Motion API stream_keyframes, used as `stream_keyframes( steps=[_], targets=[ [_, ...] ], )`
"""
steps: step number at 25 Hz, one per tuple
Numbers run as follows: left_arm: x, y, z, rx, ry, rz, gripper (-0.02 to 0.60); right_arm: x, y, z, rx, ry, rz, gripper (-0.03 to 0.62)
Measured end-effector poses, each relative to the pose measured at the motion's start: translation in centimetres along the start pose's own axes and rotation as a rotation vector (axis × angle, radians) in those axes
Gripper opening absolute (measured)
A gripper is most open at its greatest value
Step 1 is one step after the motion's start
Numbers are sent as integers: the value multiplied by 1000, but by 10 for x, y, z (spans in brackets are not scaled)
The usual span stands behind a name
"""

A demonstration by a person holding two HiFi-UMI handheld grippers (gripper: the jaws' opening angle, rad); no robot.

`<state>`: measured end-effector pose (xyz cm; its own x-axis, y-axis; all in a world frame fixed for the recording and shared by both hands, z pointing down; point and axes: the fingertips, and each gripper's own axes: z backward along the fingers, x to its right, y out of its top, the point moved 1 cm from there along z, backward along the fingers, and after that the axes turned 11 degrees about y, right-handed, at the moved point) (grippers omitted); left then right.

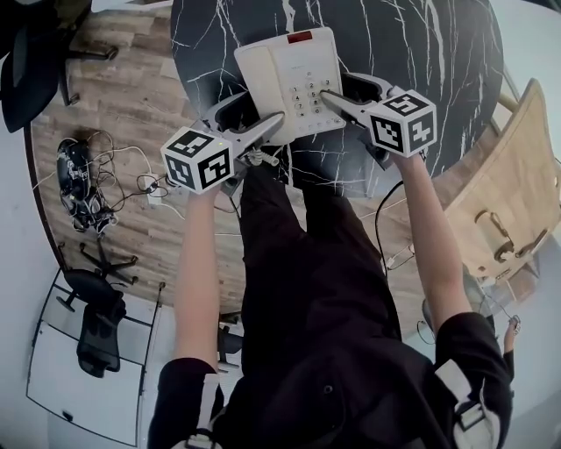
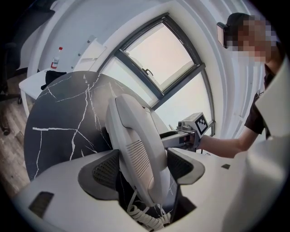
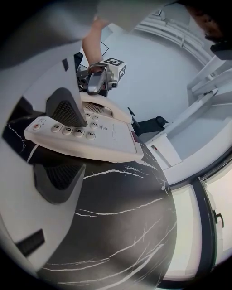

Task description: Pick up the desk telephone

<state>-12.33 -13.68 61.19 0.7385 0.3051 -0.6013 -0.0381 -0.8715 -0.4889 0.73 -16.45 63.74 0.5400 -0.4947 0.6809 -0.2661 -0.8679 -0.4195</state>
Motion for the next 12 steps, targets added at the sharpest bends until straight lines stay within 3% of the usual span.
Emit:
stream_keyframes(
  steps=[12],
  targets=[
    [0,0,-1,-17,-23,2,351,-1,-4,-4,98,171,-176,233]
  ],
)
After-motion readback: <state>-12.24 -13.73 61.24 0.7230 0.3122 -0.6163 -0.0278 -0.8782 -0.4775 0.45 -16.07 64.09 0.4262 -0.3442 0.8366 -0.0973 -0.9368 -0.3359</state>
